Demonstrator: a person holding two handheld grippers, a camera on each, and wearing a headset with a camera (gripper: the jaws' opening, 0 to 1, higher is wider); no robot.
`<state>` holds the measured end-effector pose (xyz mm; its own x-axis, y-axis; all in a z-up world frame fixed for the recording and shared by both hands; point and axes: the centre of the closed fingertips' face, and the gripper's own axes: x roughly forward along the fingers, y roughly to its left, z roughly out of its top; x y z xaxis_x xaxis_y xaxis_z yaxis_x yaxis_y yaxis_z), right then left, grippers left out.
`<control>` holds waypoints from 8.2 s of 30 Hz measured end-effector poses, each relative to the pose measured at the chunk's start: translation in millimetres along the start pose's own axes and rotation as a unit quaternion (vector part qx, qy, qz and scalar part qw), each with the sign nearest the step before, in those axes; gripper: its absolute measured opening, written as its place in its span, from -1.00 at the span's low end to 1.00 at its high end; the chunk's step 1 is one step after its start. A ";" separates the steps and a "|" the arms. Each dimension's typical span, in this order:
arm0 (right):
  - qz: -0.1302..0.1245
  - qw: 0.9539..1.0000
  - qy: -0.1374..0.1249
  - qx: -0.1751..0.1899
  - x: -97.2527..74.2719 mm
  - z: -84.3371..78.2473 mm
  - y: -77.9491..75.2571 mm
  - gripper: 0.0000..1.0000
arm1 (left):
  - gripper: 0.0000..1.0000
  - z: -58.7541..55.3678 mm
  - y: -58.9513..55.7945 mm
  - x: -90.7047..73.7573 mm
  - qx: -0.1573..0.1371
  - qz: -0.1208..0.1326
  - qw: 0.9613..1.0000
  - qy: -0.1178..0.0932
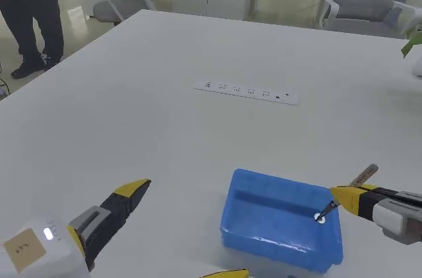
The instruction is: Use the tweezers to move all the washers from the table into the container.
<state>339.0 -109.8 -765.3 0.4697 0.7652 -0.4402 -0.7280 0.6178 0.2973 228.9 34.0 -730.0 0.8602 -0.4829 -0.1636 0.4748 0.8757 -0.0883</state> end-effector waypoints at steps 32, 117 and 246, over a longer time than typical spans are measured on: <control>0.001 0.996 0.060 -0.059 31.9 -39.5 -7.3 -0.95 | 0.97 -0.1 5.5 -1.5 -0.018 0.007 1.000 -0.001; 0.061 0.996 0.046 0.039 -9.4 -87.6 62.9 -0.95 | 0.93 -7.2 1.0 -0.2 0.005 -0.001 1.000 0.021; 0.007 0.997 -0.002 0.075 30.3 -18.3 8.9 -0.95 | 0.87 -8.6 1.4 -2.9 0.018 -0.005 1.000 0.023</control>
<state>337.5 -84.5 -791.5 0.4618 0.7747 -0.4320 -0.6522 0.6266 0.4266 225.5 36.5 -738.1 0.8468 -0.4898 -0.2075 0.4899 0.8701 -0.0541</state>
